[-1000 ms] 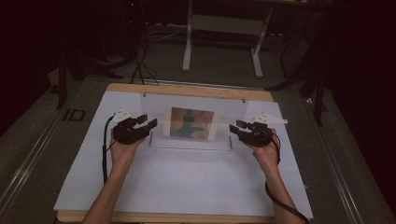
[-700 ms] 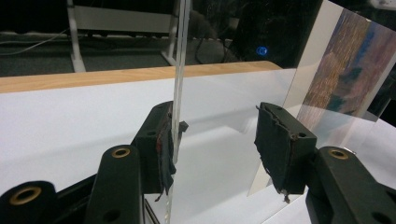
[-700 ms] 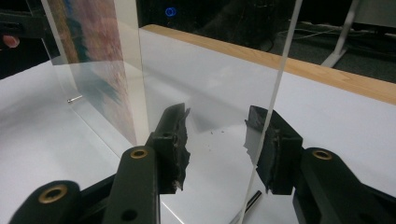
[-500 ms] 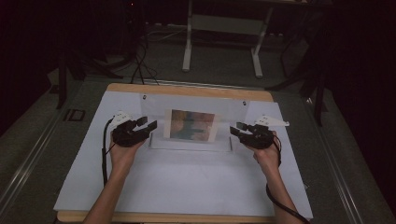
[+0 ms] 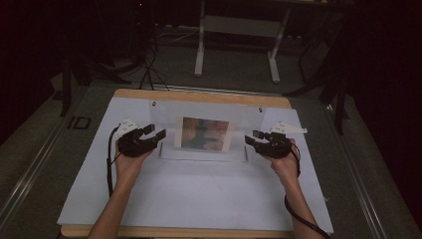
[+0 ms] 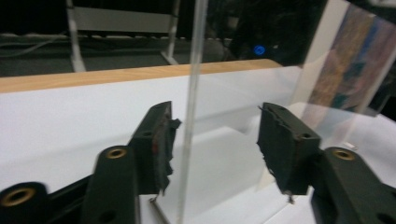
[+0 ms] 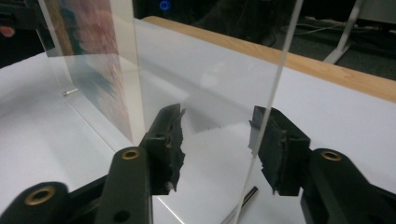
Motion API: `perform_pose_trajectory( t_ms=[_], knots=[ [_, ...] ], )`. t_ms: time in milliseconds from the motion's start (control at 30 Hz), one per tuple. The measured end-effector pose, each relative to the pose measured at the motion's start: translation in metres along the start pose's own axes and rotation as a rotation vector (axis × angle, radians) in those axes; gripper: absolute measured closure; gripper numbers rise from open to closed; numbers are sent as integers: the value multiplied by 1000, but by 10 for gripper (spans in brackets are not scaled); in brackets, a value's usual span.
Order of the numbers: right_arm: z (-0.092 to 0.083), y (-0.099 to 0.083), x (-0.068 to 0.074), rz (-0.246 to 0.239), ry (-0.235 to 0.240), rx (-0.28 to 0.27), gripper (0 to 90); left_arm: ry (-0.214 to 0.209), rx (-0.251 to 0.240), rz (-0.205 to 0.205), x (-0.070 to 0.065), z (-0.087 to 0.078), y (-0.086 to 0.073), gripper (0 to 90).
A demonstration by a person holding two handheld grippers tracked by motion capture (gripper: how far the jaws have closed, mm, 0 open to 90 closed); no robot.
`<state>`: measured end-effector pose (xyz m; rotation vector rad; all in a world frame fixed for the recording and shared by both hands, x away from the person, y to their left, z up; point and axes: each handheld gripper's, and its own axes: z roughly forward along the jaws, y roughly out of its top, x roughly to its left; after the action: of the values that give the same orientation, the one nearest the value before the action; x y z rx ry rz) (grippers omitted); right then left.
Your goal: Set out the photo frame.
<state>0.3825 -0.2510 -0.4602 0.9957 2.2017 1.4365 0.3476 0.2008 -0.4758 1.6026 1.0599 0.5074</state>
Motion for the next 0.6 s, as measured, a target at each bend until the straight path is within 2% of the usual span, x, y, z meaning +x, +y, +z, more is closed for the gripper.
perform_pose_trajectory(
  t_ms=[233, 367, 600],
  knots=[
    [-3, -1, -3, 7, 2, 10, 492, -3, -10, -19, 9, -7, 0, 437],
    [-13, 2, -7, 9, 7, -8, 485, -2, -39, -42, 15, -18, 2, 437],
    [-24, 4, -13, 13, 13, -12, 481, 26, -60, -59, 24, -29, 7, 439]
  ],
)
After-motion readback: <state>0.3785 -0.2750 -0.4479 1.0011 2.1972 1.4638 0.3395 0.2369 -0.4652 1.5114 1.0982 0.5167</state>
